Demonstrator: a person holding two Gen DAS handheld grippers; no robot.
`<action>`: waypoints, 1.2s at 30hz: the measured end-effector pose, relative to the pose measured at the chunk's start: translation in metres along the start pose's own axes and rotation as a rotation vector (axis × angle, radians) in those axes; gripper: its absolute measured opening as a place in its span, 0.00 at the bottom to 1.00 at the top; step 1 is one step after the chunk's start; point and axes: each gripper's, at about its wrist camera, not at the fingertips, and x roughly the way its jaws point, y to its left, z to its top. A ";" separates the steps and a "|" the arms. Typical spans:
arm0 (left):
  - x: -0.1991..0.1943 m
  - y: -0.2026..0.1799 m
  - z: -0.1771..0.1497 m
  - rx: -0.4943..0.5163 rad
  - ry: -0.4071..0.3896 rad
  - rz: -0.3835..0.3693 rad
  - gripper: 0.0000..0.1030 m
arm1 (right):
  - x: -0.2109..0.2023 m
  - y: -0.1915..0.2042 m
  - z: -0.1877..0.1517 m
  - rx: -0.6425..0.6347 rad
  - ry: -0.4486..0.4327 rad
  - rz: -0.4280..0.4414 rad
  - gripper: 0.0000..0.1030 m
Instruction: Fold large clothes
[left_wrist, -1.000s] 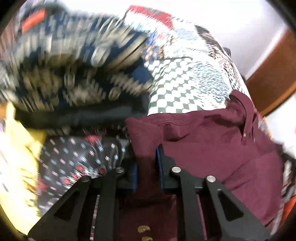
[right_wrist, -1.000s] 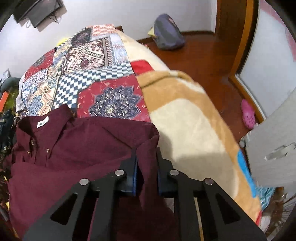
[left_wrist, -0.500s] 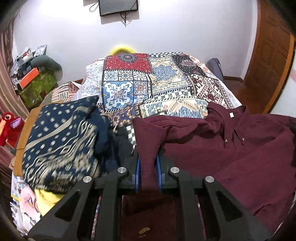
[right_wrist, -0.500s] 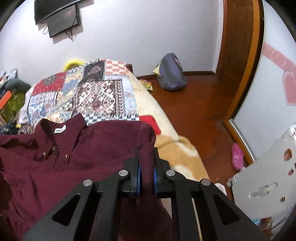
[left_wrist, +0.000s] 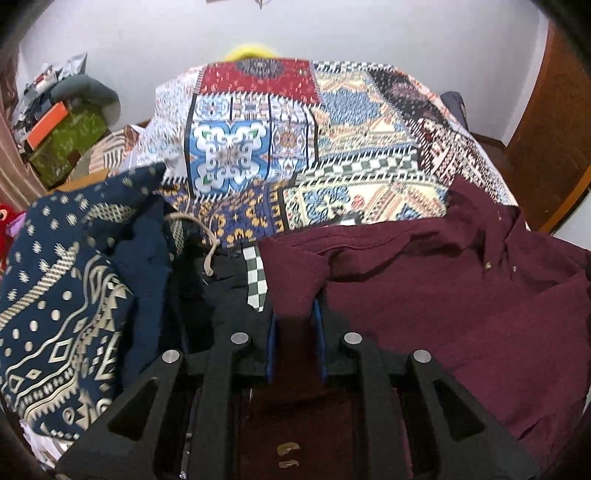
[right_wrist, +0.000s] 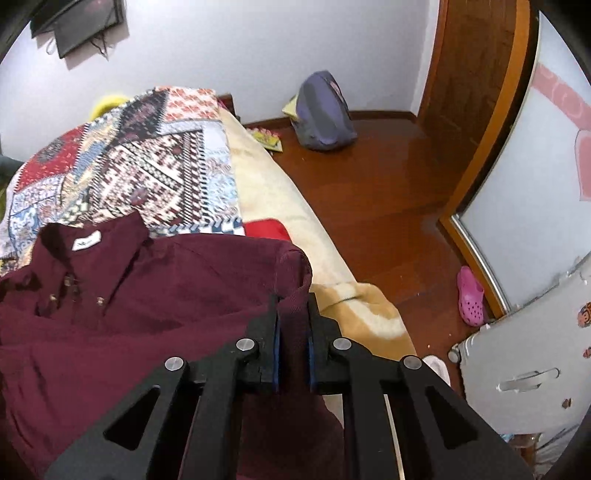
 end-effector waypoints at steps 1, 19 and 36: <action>0.002 0.001 -0.001 0.006 0.003 0.005 0.20 | 0.002 -0.002 -0.001 0.000 0.007 0.001 0.11; -0.105 0.002 -0.025 0.026 -0.140 -0.014 0.35 | -0.106 0.011 -0.012 -0.076 -0.138 0.045 0.49; -0.158 0.028 -0.151 -0.027 -0.036 -0.092 0.67 | -0.157 0.032 -0.096 -0.162 -0.088 0.128 0.56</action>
